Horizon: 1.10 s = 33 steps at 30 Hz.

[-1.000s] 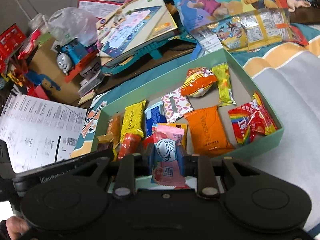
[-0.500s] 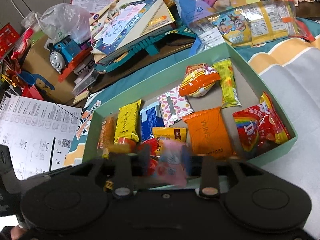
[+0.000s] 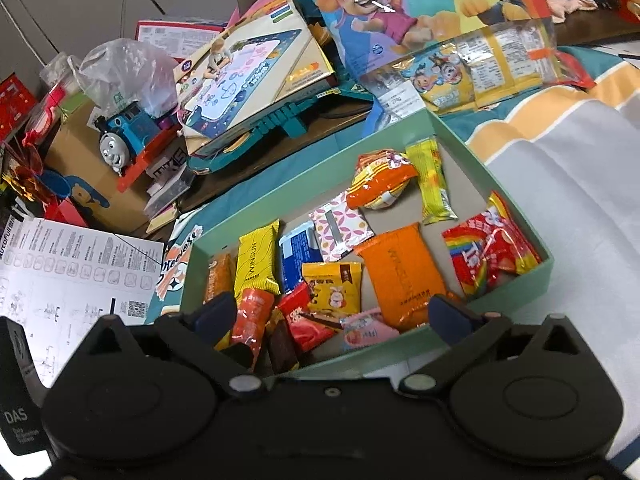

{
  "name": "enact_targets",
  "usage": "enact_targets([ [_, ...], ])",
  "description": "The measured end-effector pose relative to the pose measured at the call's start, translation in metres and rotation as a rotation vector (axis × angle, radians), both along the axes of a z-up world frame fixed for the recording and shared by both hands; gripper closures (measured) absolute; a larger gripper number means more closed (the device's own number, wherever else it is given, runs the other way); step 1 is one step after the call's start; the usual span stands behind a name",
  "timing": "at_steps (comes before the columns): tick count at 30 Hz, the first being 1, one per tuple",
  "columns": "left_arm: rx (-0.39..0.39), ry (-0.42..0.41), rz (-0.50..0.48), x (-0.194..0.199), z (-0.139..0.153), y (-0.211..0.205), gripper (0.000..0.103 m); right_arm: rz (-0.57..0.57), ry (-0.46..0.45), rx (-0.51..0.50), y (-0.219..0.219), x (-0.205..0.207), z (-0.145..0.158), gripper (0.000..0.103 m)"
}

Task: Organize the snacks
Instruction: 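Move both tools back over the snacks beside the box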

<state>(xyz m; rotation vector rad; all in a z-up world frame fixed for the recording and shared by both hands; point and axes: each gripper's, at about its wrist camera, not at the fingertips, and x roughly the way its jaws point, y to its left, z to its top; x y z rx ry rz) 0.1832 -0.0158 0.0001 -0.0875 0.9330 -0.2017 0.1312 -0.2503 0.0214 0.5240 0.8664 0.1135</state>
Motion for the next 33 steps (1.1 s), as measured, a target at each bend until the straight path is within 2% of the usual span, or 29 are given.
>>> enact_targets([
  [10,0.013,-0.024,-0.010,-0.028,0.013,0.000,0.000,-0.017,0.003,0.011,-0.005,-0.029,0.006,0.000],
  [18,0.013,-0.009,-0.005,-0.049,0.008,0.004,0.000,-0.013,0.032,0.017,-0.008,-0.047,0.001,0.000],
  [23,0.005,0.022,0.012,-0.061,-0.006,0.014,0.000,-0.019,0.069,0.000,-0.010,-0.058,-0.011,0.000],
  [33,0.028,0.129,0.064,-0.075,-0.054,0.039,0.000,0.005,0.172,-0.057,0.000,-0.071,-0.050,0.000],
])
